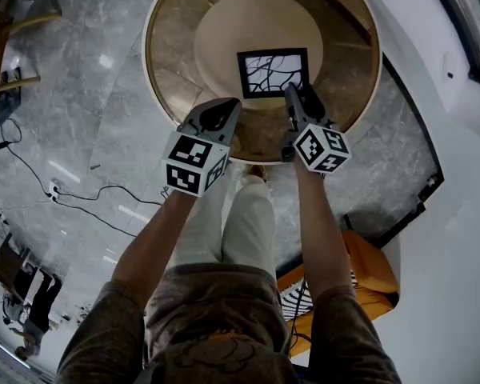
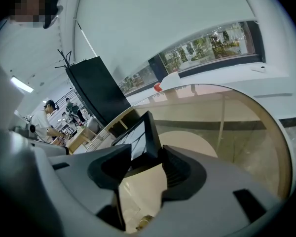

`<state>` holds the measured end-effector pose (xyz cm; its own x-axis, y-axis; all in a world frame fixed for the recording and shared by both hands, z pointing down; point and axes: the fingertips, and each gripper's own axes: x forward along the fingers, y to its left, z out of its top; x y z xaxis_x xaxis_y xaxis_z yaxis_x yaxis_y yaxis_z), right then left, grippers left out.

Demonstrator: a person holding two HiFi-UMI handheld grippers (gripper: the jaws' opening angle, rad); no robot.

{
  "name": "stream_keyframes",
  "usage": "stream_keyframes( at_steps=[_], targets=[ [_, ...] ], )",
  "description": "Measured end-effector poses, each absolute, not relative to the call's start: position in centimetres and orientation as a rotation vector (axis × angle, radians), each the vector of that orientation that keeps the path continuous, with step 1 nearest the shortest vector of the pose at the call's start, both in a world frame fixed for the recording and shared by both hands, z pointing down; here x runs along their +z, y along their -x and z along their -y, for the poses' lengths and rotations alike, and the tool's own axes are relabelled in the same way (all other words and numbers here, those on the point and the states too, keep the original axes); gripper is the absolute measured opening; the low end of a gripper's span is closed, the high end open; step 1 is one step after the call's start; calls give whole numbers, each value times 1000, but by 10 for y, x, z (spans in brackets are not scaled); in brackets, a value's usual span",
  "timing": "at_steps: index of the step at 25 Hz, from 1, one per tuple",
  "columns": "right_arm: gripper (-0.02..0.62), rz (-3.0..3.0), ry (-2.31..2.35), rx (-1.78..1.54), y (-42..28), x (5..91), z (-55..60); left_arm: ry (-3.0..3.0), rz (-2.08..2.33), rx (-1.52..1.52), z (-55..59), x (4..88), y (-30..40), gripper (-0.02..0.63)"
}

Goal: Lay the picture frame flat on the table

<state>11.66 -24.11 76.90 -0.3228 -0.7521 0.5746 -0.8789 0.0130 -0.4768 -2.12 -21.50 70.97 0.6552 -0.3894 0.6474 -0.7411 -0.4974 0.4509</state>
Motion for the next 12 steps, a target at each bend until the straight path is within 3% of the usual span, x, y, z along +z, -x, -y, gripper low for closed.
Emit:
stream_keyframes(
  at_steps=[12],
  targets=[
    [210,2061,-1703,1156,-118,777,239,-2126,865,622,215,716,17,17]
  ],
)
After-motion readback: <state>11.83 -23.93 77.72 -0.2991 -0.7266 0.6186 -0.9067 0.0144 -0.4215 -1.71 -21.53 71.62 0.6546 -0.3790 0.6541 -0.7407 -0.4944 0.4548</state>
